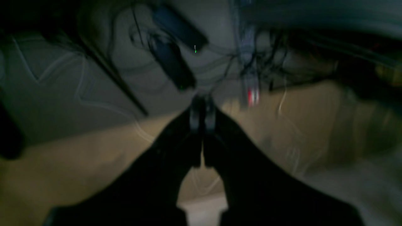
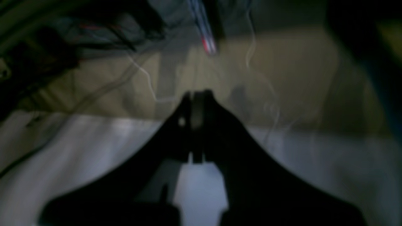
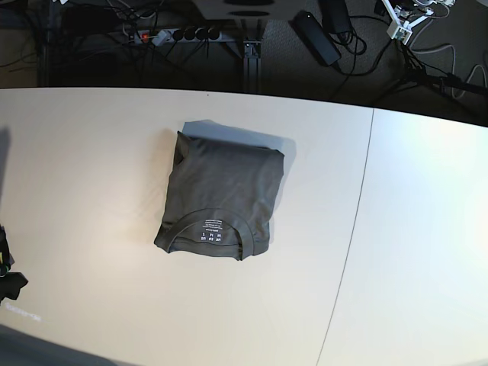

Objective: Fold the T-shirt properly

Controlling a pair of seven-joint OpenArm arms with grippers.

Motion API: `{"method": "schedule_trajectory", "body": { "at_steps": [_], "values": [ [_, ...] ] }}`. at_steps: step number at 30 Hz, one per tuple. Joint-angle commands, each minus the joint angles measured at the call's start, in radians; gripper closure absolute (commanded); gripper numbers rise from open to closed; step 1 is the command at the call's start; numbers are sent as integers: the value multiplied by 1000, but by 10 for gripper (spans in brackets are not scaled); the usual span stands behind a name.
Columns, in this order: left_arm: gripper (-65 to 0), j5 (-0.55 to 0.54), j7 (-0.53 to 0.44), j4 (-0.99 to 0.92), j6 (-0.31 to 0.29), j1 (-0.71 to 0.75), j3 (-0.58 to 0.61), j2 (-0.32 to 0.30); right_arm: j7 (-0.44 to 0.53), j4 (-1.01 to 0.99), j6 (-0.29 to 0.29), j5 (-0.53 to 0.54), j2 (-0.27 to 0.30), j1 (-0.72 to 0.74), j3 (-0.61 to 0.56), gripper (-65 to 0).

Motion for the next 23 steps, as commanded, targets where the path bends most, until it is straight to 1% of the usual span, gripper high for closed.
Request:
{"method": "schedule_trajectory", "body": {
  "at_steps": [1, 3, 5, 7, 8, 11, 12, 13, 16, 17, 20, 23],
  "values": [
    [0, 0, -52, -84, -11, -14, 15, -15, -2, -69, 68, -11, 15, 14, 6, 0],
    [0, 65, -127, -277, -10, -92, 63, -15, -3, -234, 68, -29, 16, 75, 6, 0],
    [0, 124, -126, -452, -3, -186, 132, -16, -3, -384, 62, -49, 15, 144, 6, 0],
    [0, 134, -120, -605, -3, -280, 220, -12, -3, -520, 38, -88, 15, 219, 6, 0],
    [0, 134, -113, -671, 8, -326, 268, -10, -2, -579, 27, -115, 15, 256, 6, 0],
    [0, 114, -62, -823, 124, -458, 421, 11, -2, -731, 15, -159, 14, 368, 6, 0],
    [0, 98, -63, -855, 152, -494, 470, 18, -2, -769, 15, -158, 14, 400, 6, 0],
    [0, 76, -66, -872, 164, -523, 513, 21, 6, -800, 13, -158, 12, 430, 6, 0],
    [0, 23, -133, -879, 165, -590, 621, 27, 36, -841, 4, -159, 1, 519, 6, 0],
    [0, 13, -135, -879, 165, -611, 647, 34, 42, -840, -1, -174, -8, 547, 6, 0],
    [0, 5, -112, -880, 165, -655, 694, 71, 63, -834, -19, -247, -42, 631, 6, 0],
    [0, 5, -104, -880, 165, -670, 698, 115, 66, -829, -34, -272, -76, 714, 6, 0]
  ]
}}
